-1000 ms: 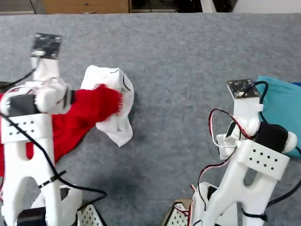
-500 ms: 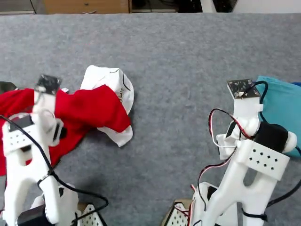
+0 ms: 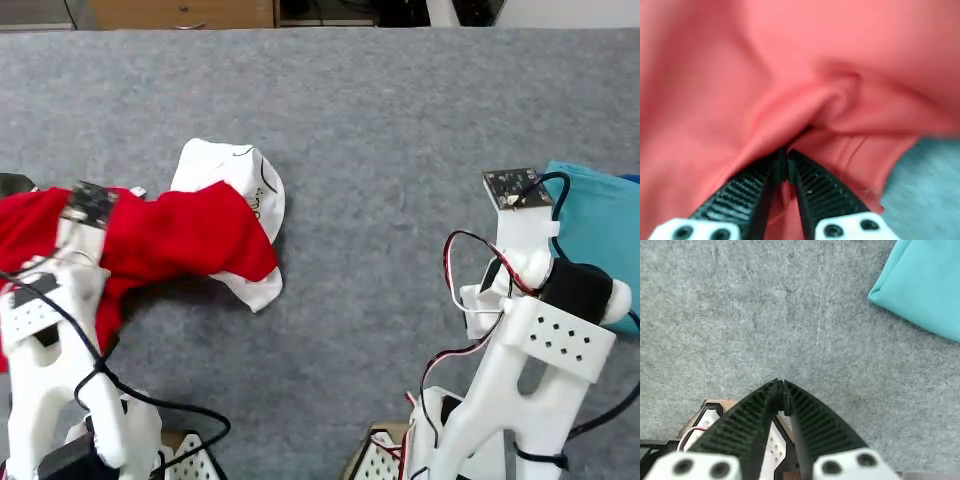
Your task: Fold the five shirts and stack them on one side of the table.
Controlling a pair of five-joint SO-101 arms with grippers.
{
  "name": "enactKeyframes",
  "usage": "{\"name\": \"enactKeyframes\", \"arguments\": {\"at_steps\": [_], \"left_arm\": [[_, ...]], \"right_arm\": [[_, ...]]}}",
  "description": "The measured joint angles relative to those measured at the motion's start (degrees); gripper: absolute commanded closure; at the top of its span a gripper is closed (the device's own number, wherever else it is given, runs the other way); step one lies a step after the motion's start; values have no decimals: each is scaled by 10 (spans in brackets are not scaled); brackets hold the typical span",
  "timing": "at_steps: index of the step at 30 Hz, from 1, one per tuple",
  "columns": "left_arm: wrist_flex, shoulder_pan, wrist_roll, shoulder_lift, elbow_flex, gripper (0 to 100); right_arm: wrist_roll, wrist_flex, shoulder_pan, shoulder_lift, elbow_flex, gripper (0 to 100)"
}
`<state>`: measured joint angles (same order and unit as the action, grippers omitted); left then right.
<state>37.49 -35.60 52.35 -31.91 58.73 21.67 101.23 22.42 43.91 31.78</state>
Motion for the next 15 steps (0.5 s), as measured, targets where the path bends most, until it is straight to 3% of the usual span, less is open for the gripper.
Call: {"name": "enactKeyframes", "arguments": {"at_steps": [6,15], "left_arm": [[-85,-113,-60,2,-104,982],[-258,-233,-113,35,-111,982]], "right_arm": [[0,0,0,0,0,996],[0,0,0,0,0,996]]}}
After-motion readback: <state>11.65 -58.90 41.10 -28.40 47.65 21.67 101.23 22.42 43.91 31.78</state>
